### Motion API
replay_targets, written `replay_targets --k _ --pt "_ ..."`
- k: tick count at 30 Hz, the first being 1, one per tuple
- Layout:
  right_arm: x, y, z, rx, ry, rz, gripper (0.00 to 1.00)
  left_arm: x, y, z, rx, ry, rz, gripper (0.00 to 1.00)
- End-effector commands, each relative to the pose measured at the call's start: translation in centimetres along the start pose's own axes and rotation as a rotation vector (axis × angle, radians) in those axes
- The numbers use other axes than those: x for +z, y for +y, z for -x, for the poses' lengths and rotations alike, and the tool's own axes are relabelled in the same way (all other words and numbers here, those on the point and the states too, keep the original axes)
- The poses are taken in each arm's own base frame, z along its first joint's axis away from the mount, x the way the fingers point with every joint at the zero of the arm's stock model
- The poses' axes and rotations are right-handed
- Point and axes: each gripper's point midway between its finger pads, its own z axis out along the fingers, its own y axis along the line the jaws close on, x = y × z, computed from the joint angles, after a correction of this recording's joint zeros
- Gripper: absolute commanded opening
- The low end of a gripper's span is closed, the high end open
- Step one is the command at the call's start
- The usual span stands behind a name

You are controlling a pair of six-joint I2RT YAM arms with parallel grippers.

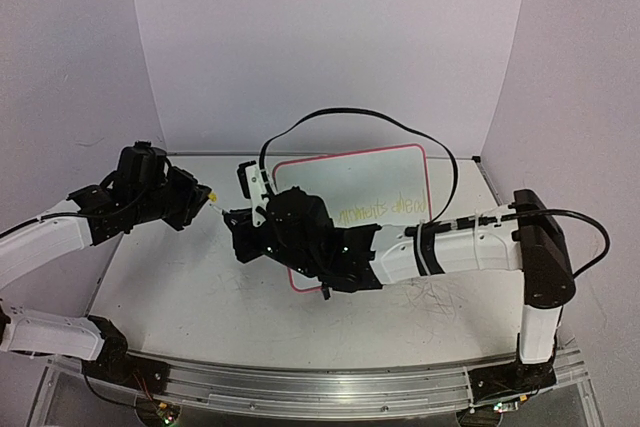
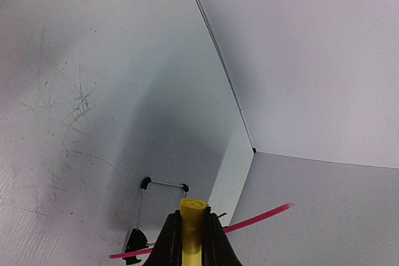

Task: Write a sentence on the whiteboard
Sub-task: Insert the whiteboard marker without the cap into the pen cap.

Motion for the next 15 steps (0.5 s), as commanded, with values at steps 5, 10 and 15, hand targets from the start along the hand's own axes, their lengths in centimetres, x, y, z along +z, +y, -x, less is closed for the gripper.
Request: replay_targets --k 5,10,15 --pt "1.0 -1.4 2.2 0.040 -0.051 -0.080 0.00 -0.4 -1.5 -0.4 -0.029 0.029 -0.066 0.00" --pt "1.3 -1.8 2.2 0.039 -0.046 -0.088 0.00 -0.2 -1.5 -0.6 -0.030 0.038 -0.064 0.00" --pt "1.8 -2.0 1.9 0.039 -0.037 -0.092 0.00 -0.2 -1.6 -0.7 -0.032 0.047 -0.068 0.00"
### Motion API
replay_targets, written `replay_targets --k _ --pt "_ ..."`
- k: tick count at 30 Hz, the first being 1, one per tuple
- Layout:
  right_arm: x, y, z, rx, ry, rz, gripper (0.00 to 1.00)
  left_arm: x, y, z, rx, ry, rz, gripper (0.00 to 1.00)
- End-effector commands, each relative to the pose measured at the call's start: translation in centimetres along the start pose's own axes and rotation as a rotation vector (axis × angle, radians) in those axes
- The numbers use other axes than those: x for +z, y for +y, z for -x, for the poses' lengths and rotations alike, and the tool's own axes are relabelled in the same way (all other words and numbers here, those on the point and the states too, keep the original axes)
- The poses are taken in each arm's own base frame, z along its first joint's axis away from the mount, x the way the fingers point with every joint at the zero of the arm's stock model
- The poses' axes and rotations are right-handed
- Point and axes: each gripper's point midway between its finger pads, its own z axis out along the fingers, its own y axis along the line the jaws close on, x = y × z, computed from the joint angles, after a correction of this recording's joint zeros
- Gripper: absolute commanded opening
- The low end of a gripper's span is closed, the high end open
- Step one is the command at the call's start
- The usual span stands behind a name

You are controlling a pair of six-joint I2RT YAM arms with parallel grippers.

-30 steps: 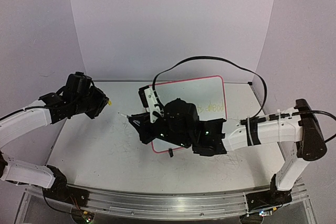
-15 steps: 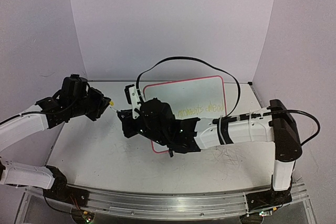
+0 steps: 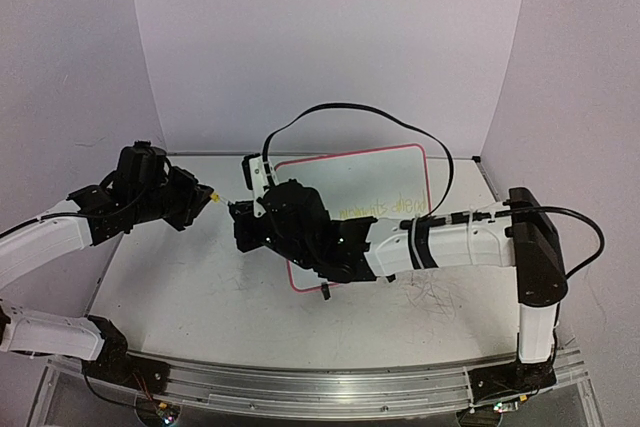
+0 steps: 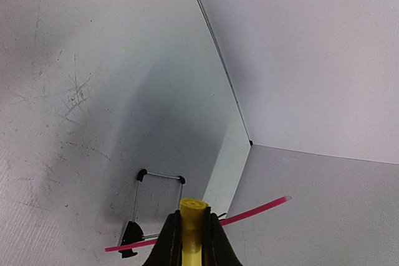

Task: Write a sentence on the whiteboard
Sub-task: Insert the whiteboard marker without the cap into the pen cap.

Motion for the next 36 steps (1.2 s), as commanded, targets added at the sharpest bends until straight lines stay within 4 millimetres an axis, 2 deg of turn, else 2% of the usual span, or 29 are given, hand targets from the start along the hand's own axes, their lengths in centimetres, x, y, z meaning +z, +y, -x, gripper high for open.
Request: replay_targets --k 1,15,28,36 --pt "0.8 0.1 1.1 0.020 -0.025 -0.014 0.00 -0.1 -1.4 -0.1 -0.017 0.010 -0.057 0.00" --pt "1.0 0.1 0.4 0.013 -0.006 -0.003 0.00 0.1 -1.5 -0.1 -0.014 0.008 -0.058 0.00" --pt "1.8 -0.1 0.9 0.013 -0.033 -0.025 0.00 -0.1 -1.7 -0.4 -0.021 0.027 -0.068 0.00" --pt "2.0 -1.0 1.3 0.017 -0.045 -0.053 0.00 -0.1 -1.5 -0.4 -0.020 0.029 -0.066 0.00"
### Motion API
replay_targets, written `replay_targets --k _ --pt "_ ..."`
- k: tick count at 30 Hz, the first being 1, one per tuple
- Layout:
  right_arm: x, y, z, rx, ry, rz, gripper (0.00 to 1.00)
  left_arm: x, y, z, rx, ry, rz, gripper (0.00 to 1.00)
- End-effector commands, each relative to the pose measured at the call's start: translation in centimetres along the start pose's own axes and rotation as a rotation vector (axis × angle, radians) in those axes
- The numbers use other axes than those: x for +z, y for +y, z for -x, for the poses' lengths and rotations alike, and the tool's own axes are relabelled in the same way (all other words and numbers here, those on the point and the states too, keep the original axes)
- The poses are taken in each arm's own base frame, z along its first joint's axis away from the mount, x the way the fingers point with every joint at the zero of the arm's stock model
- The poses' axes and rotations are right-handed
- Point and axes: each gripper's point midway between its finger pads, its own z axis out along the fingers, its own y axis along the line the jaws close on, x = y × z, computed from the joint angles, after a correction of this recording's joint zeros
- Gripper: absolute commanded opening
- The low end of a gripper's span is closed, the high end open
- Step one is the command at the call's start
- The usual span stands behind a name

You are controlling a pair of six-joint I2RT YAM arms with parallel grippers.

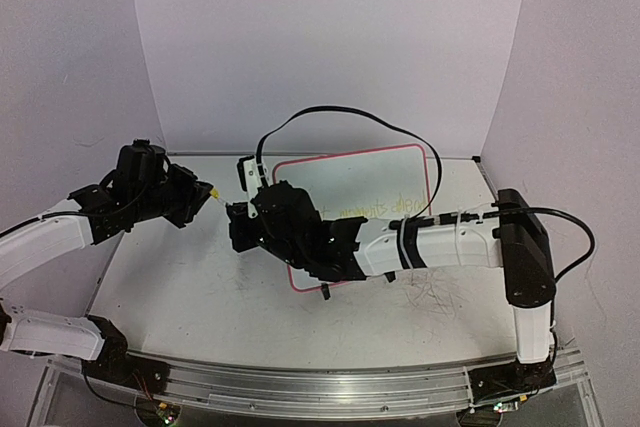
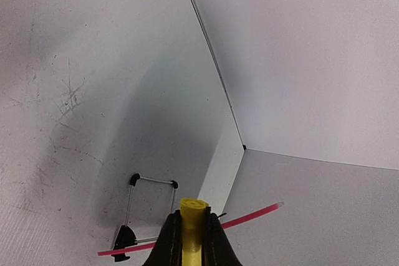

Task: Write a sentence on the whiteboard
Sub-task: Insert the whiteboard marker without the cap into the pen cap.

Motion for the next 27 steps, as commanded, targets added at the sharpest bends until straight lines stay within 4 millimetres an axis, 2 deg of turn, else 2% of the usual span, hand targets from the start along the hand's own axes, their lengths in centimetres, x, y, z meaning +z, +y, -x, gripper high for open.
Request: replay_targets --k 1,19,27 --pt "0.4 -0.4 2.0 0.022 -0.057 -0.019 0.00 -0.3 -0.9 -0.7 0.000 0.032 -0.044 0.00" --pt "-0.5 -2.2 3.2 -0.011 -0.072 -0.058 0.00 -0.9 -1.4 0.3 0.120 -0.028 -0.062 0.00" --pt "0.5 0.3 2.8 -0.006 -0.066 0.053 0.00 -0.6 -1.4 -0.1 0.100 -0.004 -0.067 0.00"
